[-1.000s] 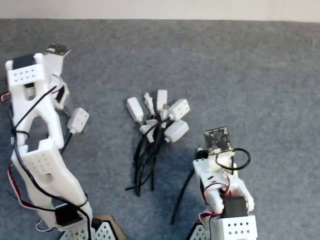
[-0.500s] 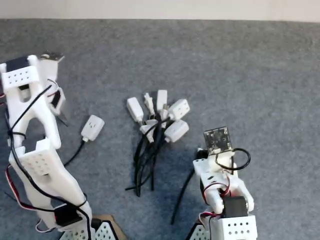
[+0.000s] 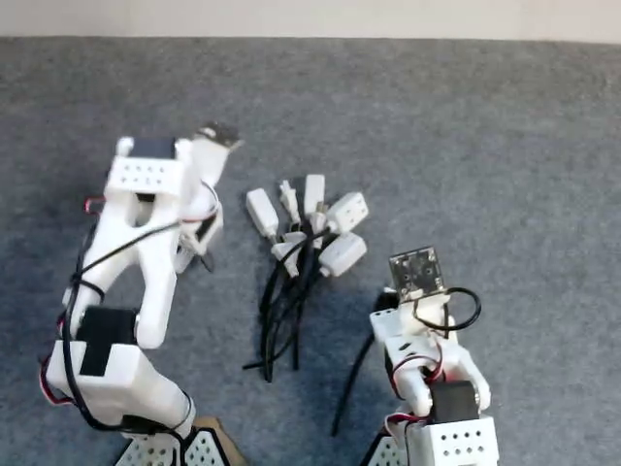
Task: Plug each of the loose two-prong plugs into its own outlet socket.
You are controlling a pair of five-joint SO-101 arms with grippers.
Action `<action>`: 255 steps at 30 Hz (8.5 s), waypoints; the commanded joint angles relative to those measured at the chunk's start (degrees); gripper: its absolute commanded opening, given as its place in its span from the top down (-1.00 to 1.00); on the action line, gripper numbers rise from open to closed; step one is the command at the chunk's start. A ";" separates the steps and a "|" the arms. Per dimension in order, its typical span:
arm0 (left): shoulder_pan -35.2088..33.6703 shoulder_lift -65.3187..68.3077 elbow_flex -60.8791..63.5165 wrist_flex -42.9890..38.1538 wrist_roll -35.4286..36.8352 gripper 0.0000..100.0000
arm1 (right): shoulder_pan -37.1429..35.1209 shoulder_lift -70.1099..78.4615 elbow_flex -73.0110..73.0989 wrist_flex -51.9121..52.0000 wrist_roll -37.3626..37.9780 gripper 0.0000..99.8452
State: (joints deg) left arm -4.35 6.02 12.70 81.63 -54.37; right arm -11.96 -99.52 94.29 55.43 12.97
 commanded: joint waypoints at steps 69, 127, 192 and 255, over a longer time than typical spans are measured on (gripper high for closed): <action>-16.66 37.76 -50.07 8.79 -5.27 0.54 | -0.40 -0.66 1.01 -1.80 0.70 0.99; 7.52 -17.80 22.20 -7.74 -23.74 0.99 | -0.13 52.53 -21.23 -10.77 3.16 0.99; 5.49 -10.33 -4.97 -12.66 33.58 0.37 | 9.45 53.67 -22.64 -11.47 -1.49 0.99; -6.55 -10.77 10.77 -23.65 70.68 0.36 | -3.82 90.77 -37.05 -11.38 -43.60 0.95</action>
State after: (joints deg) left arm -10.68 -2.07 23.69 58.68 15.78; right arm -15.91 -13.36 60.26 44.53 -30.90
